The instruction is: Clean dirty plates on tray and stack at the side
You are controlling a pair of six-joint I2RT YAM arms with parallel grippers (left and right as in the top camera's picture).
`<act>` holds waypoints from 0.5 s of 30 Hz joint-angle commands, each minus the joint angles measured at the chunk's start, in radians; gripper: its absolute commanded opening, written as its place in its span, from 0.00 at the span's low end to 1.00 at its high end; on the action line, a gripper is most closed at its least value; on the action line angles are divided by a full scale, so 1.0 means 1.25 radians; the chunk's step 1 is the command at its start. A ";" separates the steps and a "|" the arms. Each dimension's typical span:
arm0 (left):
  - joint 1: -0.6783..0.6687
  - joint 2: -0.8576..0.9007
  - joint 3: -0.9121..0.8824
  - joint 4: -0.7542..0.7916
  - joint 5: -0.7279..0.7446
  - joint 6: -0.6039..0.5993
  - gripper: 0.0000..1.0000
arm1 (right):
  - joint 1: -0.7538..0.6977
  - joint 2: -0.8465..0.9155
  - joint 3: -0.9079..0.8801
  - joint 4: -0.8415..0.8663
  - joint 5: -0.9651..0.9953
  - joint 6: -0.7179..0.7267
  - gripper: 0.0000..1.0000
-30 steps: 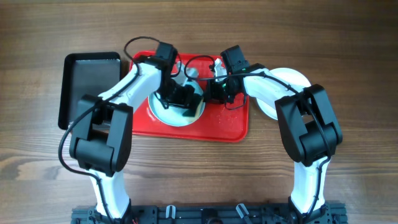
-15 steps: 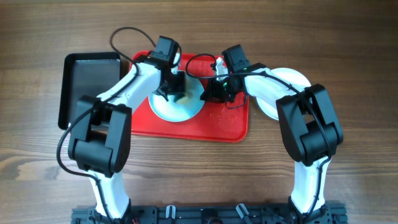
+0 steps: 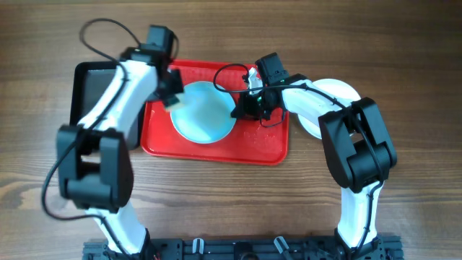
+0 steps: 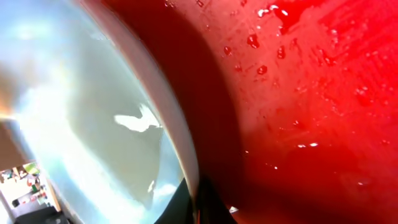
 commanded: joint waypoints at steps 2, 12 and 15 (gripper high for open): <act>0.042 -0.087 0.030 -0.004 -0.068 -0.016 0.04 | -0.007 0.049 -0.020 -0.017 0.062 -0.004 0.04; 0.042 -0.091 0.025 -0.007 0.023 -0.017 0.04 | -0.006 -0.009 -0.017 -0.028 0.066 -0.032 0.04; 0.042 -0.090 0.025 -0.012 0.051 -0.017 0.04 | 0.001 -0.086 -0.017 -0.056 0.143 -0.047 0.04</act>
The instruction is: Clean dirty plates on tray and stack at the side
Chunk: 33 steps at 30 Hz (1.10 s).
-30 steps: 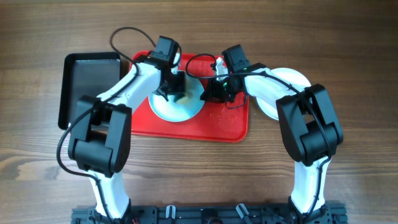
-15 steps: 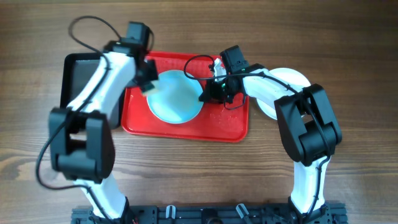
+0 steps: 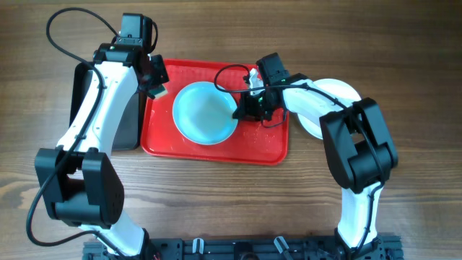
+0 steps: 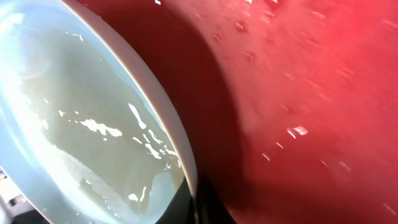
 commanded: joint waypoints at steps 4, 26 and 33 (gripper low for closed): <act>-0.003 -0.001 -0.002 -0.008 0.078 -0.014 0.04 | 0.028 -0.190 -0.016 -0.075 0.309 -0.038 0.04; -0.004 0.002 -0.082 -0.002 0.085 -0.038 0.04 | 0.403 -0.379 -0.016 -0.202 1.447 -0.046 0.04; -0.004 0.002 -0.082 -0.002 0.085 -0.038 0.04 | 0.480 -0.379 -0.016 -0.196 1.695 -0.056 0.04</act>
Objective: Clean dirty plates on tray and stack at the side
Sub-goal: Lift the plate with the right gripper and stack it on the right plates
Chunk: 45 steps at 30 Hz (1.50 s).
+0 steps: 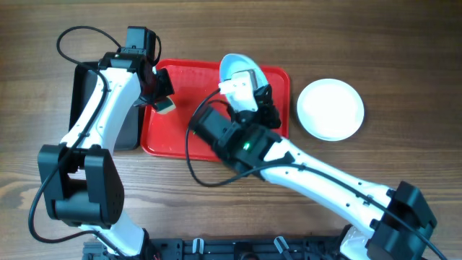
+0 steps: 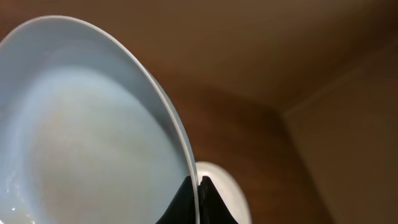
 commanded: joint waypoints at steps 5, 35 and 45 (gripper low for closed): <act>-0.004 0.002 -0.005 0.002 0.010 -0.013 0.04 | 0.035 -0.005 0.005 0.022 0.206 -0.052 0.04; -0.004 0.002 -0.005 0.005 0.009 -0.013 0.04 | -0.159 -0.009 0.005 -0.037 -0.757 0.077 0.04; -0.004 0.002 -0.005 0.005 0.009 -0.013 0.04 | -0.531 -0.014 0.005 -0.080 -1.134 -0.045 0.04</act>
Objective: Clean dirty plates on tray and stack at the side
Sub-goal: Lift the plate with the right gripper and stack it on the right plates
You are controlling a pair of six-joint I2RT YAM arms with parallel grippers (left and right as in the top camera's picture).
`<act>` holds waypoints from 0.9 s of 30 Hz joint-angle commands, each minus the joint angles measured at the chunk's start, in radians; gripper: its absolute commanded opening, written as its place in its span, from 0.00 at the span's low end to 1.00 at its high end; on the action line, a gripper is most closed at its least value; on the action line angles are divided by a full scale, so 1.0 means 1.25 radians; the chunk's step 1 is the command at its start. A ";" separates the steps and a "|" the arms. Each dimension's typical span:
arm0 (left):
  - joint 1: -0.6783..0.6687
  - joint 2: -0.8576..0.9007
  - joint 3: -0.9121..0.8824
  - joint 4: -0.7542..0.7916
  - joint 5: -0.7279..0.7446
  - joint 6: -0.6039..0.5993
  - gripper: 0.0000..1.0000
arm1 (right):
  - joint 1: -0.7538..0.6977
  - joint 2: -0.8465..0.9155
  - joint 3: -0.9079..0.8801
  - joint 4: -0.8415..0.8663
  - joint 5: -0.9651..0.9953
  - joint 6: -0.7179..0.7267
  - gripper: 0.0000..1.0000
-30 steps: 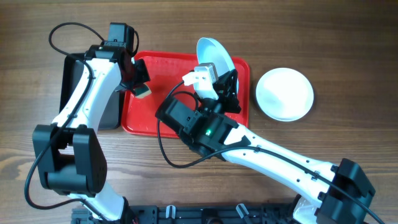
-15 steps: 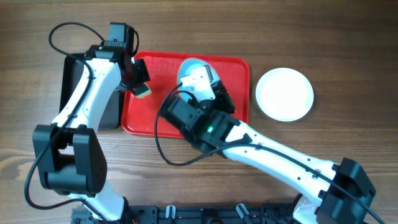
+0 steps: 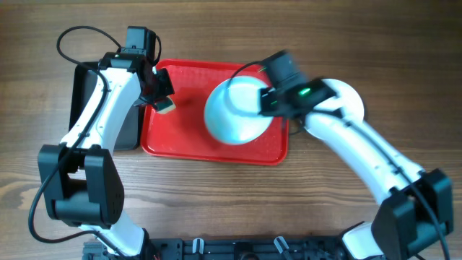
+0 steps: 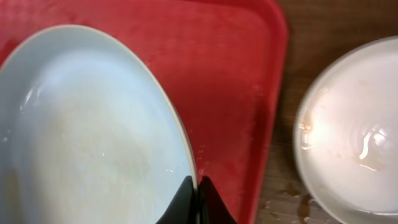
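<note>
A pale blue plate hangs above the right half of the red tray, with my right gripper shut on its rim. In the right wrist view the dark fingertips pinch the edge of the wet blue plate, and the red tray lies below. A white plate rests on the table right of the tray, partly hidden by my right arm; the wrist view shows this white plate wet. My left gripper holds a small sponge over the tray's left end.
A black tray lies on the wooden table left of the red one, under my left arm. Water drops speckle the red tray's floor and the wood beside the white plate.
My right arm has swung round, and the blue plate has moved from tilted high at the tray's far edge to above the tray's right half. The left arm has not moved.
At first the blue plate lay on the tray, my left gripper with the sponge at its left rim and my right gripper shut on its right rim. Then the left arm was at the tray's left end. Later the plate was raised and tilted; now it hangs over the tray.
</note>
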 commanded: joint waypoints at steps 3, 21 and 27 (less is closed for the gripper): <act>-0.004 0.002 -0.005 0.002 0.009 -0.013 0.04 | -0.210 -0.014 0.003 -0.046 -0.173 -0.069 0.04; -0.004 0.002 -0.005 0.002 0.009 -0.013 0.04 | -0.580 -0.014 -0.219 0.066 -0.121 -0.079 0.04; -0.003 0.001 -0.004 0.005 0.006 -0.012 0.04 | -0.580 -0.014 -0.243 0.124 -0.149 -0.084 0.72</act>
